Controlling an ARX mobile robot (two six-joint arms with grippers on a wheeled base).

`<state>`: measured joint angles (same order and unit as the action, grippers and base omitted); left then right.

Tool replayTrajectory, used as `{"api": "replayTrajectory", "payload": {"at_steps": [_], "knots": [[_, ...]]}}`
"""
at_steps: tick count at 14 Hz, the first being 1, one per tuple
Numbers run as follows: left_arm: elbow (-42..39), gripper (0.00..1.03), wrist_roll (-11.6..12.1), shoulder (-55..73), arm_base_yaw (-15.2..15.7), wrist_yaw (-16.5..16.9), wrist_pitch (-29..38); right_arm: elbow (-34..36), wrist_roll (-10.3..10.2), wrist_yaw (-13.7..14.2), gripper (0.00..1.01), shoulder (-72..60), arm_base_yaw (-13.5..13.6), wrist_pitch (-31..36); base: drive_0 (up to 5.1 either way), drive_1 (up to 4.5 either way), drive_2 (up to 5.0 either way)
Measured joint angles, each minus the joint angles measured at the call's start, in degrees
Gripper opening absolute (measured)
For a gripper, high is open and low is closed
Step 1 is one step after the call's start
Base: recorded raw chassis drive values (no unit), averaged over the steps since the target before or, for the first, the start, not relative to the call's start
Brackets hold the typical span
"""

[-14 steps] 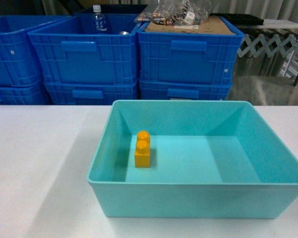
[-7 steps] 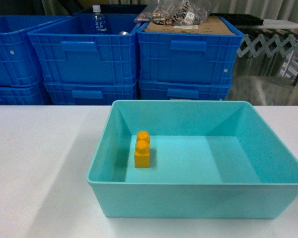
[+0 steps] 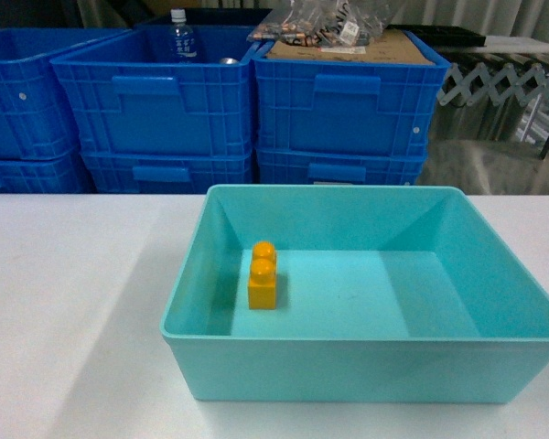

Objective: Pick red block from blue box to shelf

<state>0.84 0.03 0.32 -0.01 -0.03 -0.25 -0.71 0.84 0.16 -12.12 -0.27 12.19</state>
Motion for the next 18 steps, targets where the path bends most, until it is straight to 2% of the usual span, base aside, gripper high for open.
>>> {"api": "replayTrajectory", "payload": {"at_steps": [2,3,5,18], "knots": [[0.0,0.98,0.0,0.0,0.0,0.0,0.0,0.0,0.0,0.0,0.37,1.7,0.0,-1.7,0.0,0.0,0.0],[0.0,0.98,0.0,0.0,0.0,0.0,0.0,0.0,0.0,-0.2,0.37,8.3,0.0,-11.6,0.0,0.0,0.0],[0.0,0.98,0.0,0.0,0.0,0.0,0.0,0.0,0.0,-0.2,0.37,11.8,0.0,-13.0,0.0,0.0,0.0],[0.0,0.98,0.0,0.0,0.0,0.0,0.0,0.0,0.0,-0.2,0.36,11.8,0.3,-12.5,0.0,0.0,0.0]]}}
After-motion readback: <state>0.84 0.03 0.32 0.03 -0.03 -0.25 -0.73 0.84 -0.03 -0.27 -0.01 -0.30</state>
